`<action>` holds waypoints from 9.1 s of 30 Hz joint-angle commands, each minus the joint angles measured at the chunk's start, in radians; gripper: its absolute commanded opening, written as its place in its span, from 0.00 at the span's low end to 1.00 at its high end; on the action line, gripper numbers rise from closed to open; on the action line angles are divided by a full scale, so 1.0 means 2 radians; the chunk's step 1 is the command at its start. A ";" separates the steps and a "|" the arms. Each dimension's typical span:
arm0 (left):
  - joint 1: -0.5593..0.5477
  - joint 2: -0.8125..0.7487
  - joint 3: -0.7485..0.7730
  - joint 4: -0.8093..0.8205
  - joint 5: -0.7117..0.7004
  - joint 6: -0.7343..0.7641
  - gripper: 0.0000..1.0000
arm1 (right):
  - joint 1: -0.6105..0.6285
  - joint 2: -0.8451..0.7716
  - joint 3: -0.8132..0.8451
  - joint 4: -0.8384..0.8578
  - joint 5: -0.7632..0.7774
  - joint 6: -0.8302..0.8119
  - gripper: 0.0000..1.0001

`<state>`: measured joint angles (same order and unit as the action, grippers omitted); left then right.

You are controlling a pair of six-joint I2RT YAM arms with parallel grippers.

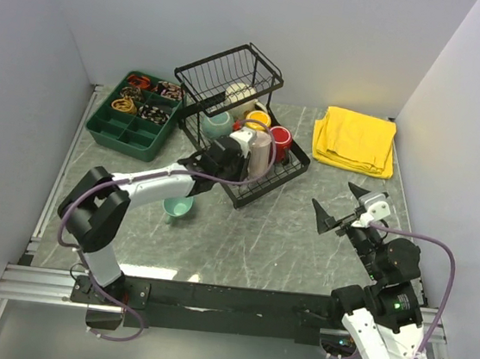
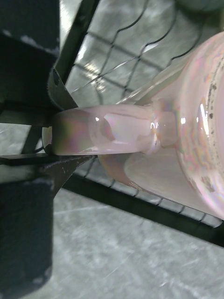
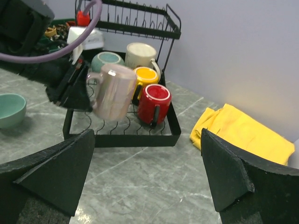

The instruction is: Load the cups into the dish rack

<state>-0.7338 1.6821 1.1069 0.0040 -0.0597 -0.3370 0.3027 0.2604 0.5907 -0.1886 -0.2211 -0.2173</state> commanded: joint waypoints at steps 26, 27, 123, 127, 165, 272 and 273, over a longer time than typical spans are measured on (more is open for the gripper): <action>0.020 0.105 0.046 0.109 -0.160 0.146 0.08 | -0.026 -0.019 -0.052 0.010 -0.024 0.019 1.00; 0.022 0.103 0.044 0.108 -0.161 0.139 0.17 | -0.026 -0.019 -0.052 0.011 -0.024 0.019 1.00; 0.223 -0.204 -0.195 -0.159 0.044 -0.140 0.01 | -0.143 0.259 0.089 -0.278 -0.335 -0.199 1.00; 0.223 -0.285 -0.226 -0.136 0.100 -0.177 0.01 | -0.144 0.259 0.092 -0.295 -0.346 -0.219 1.00; -0.049 -0.329 -0.251 0.559 -0.047 -0.478 0.01 | 0.102 0.523 0.266 0.278 -0.495 0.566 0.96; -0.073 -0.757 -0.245 -0.279 -0.176 -0.353 0.96 | 0.136 0.767 0.347 -0.080 0.058 -0.349 0.58; -0.073 -0.757 -0.244 -0.280 -0.176 -0.352 0.96 | 0.136 0.759 0.346 -0.081 0.061 -0.346 0.59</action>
<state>-0.8787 0.1677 0.5800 -0.5484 -0.4164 -1.0386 0.5678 1.8351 1.2755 -0.3466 -0.1196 -0.9325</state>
